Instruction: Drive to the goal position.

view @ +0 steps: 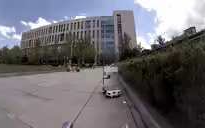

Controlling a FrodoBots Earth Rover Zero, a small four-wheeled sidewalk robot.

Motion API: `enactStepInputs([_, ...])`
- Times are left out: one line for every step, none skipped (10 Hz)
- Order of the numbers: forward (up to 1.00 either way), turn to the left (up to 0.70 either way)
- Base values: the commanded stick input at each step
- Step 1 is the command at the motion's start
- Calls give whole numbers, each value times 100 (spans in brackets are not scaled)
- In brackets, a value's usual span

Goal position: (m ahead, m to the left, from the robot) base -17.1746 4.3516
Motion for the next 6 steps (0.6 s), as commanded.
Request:
enactStepInputs([12, 2])
enactStepInputs([12, 2])
enactStepInputs([12, 2])
enactStepInputs([12, 2])
enactStepInputs([12, 2])
enactStepInputs([14, 2])
